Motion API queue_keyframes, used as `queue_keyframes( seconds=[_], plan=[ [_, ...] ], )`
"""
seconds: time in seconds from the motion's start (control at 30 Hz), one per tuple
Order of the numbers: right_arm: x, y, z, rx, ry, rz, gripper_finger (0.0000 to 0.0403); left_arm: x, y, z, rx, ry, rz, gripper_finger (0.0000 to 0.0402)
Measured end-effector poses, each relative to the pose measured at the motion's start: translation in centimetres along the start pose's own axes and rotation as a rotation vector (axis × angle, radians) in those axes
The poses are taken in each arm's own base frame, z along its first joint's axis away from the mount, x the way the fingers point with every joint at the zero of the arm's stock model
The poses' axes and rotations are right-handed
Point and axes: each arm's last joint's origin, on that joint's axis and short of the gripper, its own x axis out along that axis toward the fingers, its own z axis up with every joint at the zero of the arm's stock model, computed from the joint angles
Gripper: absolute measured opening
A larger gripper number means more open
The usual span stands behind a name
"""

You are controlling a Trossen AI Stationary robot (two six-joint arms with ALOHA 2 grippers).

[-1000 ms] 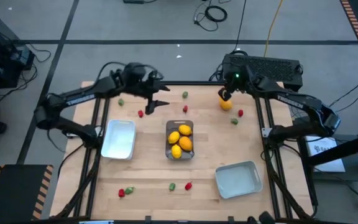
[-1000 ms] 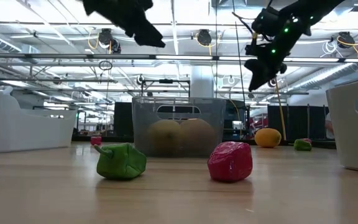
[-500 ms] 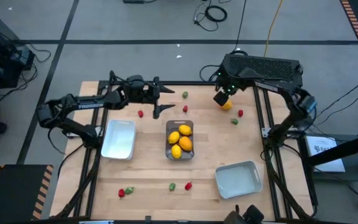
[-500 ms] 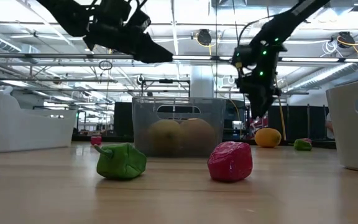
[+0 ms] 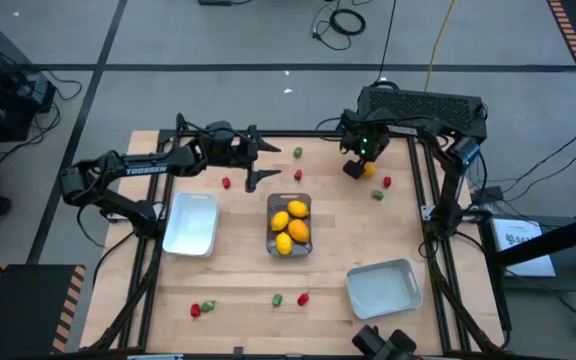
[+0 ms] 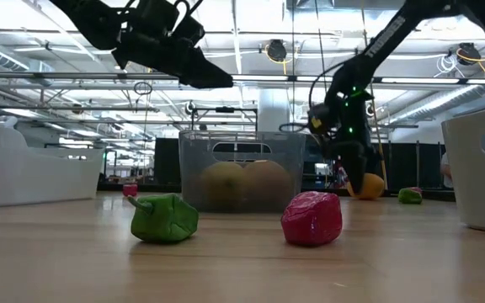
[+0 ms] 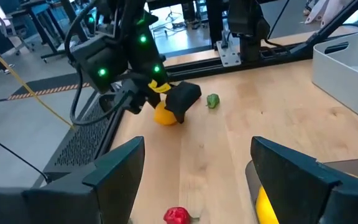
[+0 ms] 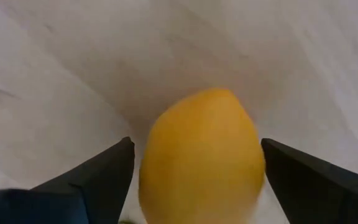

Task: Sort produce into baskets
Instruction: Put the lemon into the black bin

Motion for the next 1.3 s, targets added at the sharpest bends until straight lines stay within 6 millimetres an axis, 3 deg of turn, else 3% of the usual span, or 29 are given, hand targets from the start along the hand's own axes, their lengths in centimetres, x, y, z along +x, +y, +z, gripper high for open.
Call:
queue_keyframes(
  seconds=[0.23, 0.57, 0.77, 0.97, 1.3],
  plan=[
    [0.6, 0.3, 0.1, -0.06, 0.02, -0.003, 0.032, 0.0, 0.0, 0.0, -0.002, 0.004, -0.002, 0.0301],
    [0.3, 1.9, 0.0, -0.147, 0.037, -0.012, 0.0222, 0.0, 0.0, 0.0, -0.002, 0.005, -0.002, 0.0301],
    [-0.9, 3.6, 0.1, -0.181, 0.072, -0.012, 0.0226, 0.0, 0.0, 0.0, -0.003, 0.006, -0.003, 0.0301],
    [-2.6, 7.2, 1.0, -0.273, -0.007, 0.02, 0.0234, 0.0, -0.1, -0.3, 0.009, 0.026, -0.01, 0.0301],
    [-6.3, 16.1, 0.1, -0.491, -0.072, 0.084, 0.0232, 0.0, -0.2, -0.5, 0.014, 0.05, -0.02, 0.0301]
  ],
)
